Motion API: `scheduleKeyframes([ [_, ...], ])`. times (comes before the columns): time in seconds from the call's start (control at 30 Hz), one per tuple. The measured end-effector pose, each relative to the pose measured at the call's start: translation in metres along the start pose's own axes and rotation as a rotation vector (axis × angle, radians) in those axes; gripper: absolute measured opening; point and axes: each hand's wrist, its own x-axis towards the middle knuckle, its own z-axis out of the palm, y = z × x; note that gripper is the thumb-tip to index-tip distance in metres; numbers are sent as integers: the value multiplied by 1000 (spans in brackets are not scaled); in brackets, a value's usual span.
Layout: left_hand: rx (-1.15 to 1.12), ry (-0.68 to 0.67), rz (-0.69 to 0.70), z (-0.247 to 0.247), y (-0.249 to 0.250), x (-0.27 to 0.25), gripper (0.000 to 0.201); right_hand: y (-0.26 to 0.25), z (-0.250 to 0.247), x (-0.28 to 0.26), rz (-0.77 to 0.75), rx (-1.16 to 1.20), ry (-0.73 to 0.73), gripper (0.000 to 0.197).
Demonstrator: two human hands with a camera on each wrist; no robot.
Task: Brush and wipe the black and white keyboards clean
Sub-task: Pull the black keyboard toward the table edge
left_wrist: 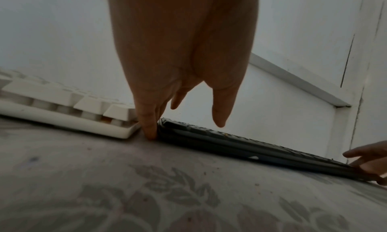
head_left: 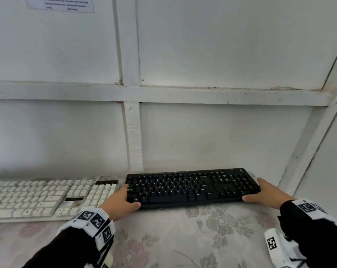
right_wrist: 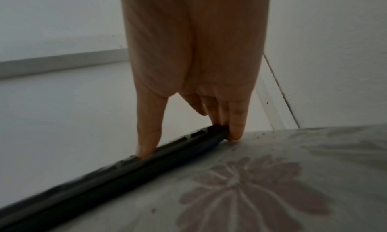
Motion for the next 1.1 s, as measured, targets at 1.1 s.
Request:
scheduleKeyframes([
  [1.1,-146,-148,50,-1,-68,-129,121,15,0,-165,-52,-64,-309,42],
])
